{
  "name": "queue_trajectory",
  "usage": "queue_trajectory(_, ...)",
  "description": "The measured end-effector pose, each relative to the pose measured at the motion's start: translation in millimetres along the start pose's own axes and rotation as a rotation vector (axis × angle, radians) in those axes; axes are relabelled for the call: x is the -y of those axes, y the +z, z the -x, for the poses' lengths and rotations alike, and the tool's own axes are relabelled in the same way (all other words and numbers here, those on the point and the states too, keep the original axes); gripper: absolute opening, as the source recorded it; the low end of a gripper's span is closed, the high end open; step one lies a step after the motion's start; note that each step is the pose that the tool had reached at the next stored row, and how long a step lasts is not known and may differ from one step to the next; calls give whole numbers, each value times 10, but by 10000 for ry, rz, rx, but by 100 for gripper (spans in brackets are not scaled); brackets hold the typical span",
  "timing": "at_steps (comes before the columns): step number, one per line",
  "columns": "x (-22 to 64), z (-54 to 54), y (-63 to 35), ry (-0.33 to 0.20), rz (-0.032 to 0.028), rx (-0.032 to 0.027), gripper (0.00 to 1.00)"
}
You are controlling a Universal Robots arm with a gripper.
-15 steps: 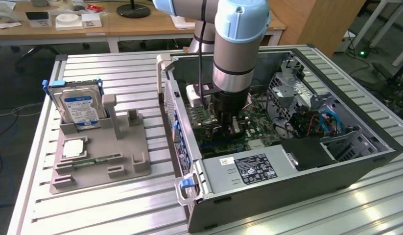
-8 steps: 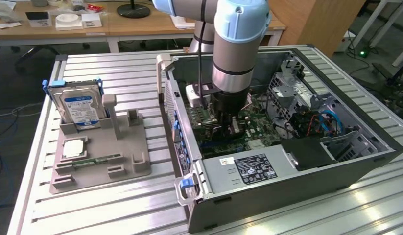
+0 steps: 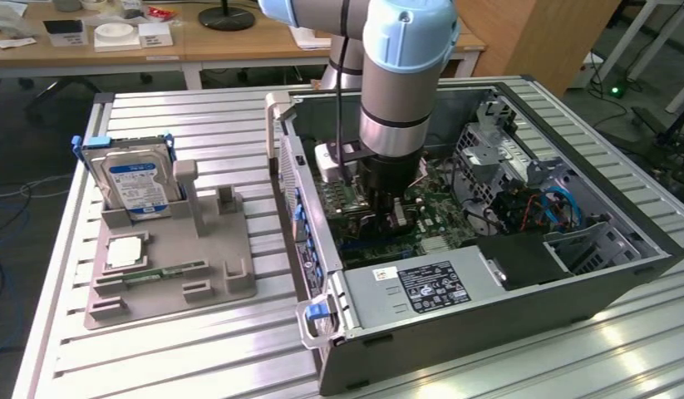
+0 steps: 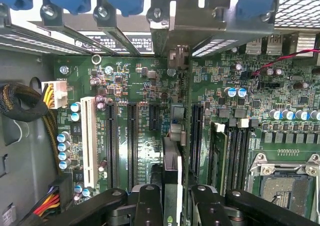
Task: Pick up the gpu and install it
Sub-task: 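Insert the gpu into the slot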
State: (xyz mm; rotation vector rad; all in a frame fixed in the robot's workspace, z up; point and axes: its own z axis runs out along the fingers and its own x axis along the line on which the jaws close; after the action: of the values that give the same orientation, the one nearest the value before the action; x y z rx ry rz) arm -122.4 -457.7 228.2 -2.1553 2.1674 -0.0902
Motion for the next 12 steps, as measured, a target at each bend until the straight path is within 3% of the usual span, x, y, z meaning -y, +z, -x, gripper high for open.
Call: queue_trajectory(12,-3,-1,19,1,1,2,27)
